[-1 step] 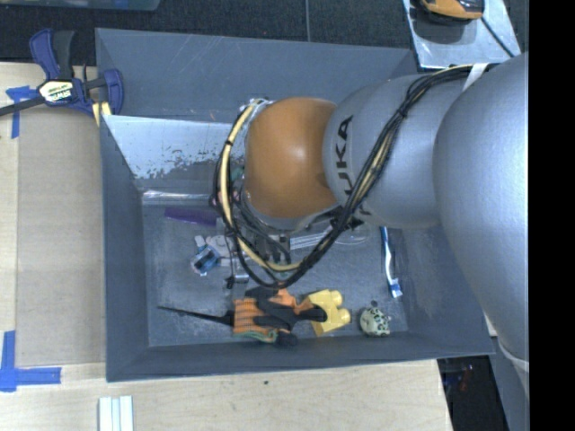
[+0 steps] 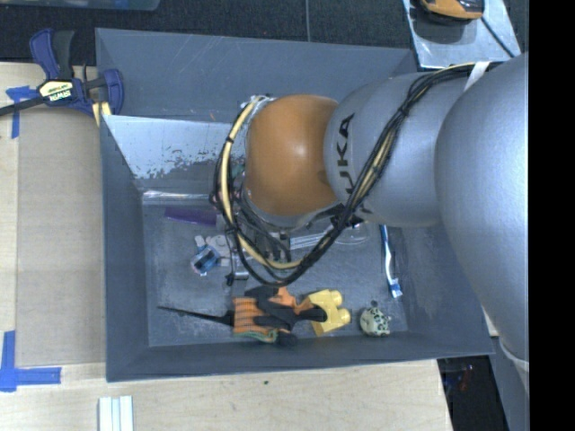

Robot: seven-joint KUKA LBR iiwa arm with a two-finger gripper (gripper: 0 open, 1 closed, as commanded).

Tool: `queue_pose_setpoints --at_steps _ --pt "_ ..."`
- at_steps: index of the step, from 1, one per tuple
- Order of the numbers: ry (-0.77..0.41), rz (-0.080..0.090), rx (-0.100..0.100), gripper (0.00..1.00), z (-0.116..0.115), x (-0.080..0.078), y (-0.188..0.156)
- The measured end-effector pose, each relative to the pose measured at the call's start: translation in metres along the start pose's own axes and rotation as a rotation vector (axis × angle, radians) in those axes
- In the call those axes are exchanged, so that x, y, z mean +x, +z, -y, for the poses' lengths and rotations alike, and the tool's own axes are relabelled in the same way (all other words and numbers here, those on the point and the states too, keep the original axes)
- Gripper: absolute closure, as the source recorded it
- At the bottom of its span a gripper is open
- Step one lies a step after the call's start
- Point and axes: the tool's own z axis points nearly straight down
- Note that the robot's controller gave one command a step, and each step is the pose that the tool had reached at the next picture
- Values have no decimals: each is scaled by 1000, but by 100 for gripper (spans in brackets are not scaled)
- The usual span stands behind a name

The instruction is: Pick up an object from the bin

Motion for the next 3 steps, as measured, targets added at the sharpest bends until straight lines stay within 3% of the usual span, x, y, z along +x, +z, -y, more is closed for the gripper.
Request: queue_pose_setpoints --at_steps 1,2,3 --pt "-95 7 -1 0 31 -42 53" --pt "-48 8 -4 0 47 -42 59" --pt "-45 9 -1 0 69 -30 60"
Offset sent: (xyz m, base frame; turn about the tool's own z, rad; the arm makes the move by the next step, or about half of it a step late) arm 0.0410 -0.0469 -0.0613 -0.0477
